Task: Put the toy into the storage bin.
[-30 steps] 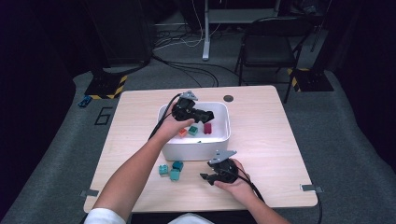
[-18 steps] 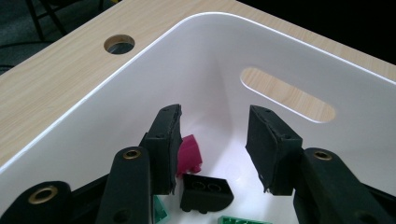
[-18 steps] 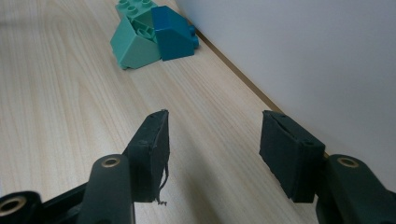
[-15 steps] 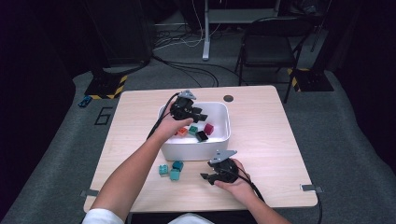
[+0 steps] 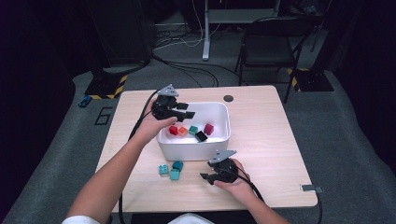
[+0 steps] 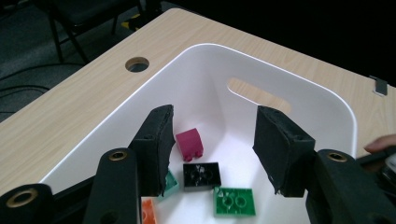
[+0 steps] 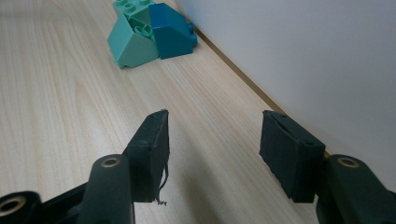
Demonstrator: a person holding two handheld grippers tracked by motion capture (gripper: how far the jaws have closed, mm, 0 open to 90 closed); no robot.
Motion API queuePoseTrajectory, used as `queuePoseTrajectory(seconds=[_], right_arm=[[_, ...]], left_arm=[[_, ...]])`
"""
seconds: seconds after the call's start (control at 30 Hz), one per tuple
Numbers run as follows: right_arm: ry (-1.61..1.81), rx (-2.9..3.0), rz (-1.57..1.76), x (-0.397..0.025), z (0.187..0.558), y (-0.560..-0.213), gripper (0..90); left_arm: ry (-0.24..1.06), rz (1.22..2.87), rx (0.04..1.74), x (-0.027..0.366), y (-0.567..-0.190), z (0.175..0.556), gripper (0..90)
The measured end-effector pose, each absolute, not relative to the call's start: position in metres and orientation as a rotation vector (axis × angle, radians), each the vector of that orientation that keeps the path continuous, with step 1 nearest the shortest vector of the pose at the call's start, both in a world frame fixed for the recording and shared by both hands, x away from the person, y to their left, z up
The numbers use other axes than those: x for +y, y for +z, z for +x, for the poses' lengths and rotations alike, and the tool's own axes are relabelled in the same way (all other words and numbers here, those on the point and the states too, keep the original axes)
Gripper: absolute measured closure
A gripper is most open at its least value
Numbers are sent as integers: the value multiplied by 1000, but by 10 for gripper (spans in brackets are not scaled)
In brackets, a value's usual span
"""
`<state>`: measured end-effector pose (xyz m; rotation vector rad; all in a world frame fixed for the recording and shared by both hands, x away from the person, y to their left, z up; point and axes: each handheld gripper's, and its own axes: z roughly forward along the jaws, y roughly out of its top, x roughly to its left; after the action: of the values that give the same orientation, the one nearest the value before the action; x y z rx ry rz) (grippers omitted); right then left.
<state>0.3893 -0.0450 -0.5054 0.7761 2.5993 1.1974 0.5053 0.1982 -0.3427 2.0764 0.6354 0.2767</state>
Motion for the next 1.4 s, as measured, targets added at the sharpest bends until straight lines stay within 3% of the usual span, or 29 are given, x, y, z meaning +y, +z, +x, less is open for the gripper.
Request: queuePoseTrajectory(seconds=[1.0,1.4], right_arm=[[1187,2602,786,-42,388,-507,418],[1185,2605,784,-42,389,-508,416]], left_arm=[[357,2043,673,296,-334,423,471],[338,2033,725,309,-373,404,439]])
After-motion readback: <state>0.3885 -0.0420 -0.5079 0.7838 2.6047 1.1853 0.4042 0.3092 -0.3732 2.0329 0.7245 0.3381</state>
